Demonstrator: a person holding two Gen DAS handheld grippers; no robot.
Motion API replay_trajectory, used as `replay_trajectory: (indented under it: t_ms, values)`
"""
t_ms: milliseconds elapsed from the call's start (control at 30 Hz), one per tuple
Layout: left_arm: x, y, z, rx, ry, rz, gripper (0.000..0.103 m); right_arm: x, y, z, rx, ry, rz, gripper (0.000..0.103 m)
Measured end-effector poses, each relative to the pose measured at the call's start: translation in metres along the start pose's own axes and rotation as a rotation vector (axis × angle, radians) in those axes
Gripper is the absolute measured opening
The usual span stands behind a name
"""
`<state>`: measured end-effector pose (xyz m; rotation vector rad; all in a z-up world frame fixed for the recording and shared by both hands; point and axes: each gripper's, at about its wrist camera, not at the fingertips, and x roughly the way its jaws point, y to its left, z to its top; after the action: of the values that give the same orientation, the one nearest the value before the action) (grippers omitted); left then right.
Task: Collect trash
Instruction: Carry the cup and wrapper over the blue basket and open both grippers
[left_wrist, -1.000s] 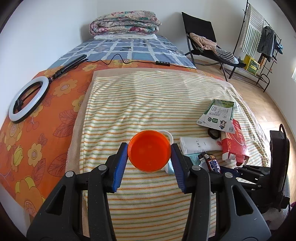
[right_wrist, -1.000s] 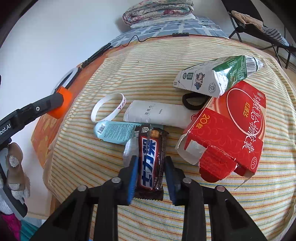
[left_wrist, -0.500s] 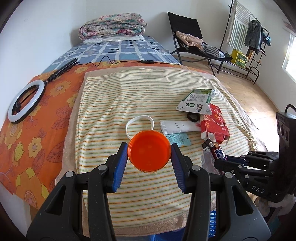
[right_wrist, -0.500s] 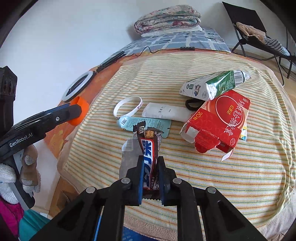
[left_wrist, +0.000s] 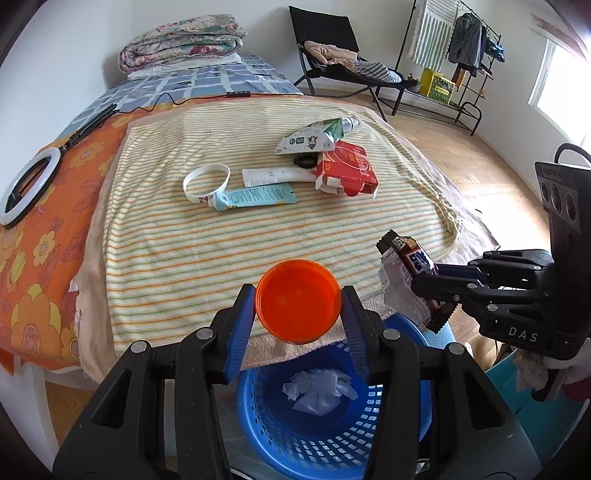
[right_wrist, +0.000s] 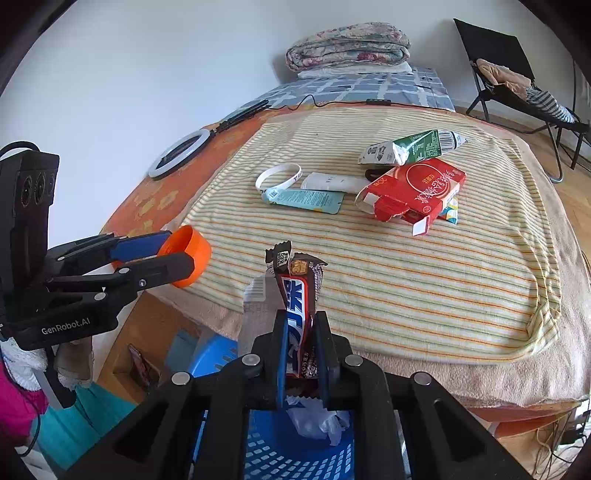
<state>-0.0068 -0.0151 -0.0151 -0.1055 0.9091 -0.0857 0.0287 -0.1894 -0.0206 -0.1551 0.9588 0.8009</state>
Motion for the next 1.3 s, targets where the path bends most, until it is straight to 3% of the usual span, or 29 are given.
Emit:
replay_trajectory:
  t_ms: [433,1000,1100,1167,1233,1300]
  values:
    - [0.022,-0.022,-0.063,-0.001,0.122,-0.044,0.047,0.0,0.005,-0.054,-0.003,0.055,-0.004,0.012]
    - [0.041,-0.033,-0.081,0.038,0.17,-0.033,0.047,0.021,-0.004,-0.079,0.032,0.111,-0.009,0.024]
    - [0.043,-0.032,-0.082,0.038,0.179,-0.034,0.051,0.022,-0.004,-0.079,0.033,0.112,-0.014,0.03]
    - [0.042,-0.032,-0.082,0.038,0.171,-0.029,0.067,0.023,-0.004,-0.08,0.037,0.117,-0.018,0.041]
    - [0.04,-0.032,-0.081,0.039,0.164,-0.028,0.068,0.024,-0.005,-0.08,0.044,0.117,-0.024,0.052]
    - [0.041,-0.032,-0.081,0.036,0.164,-0.025,0.068,0.023,-0.006,-0.079,0.049,0.113,-0.028,0.057]
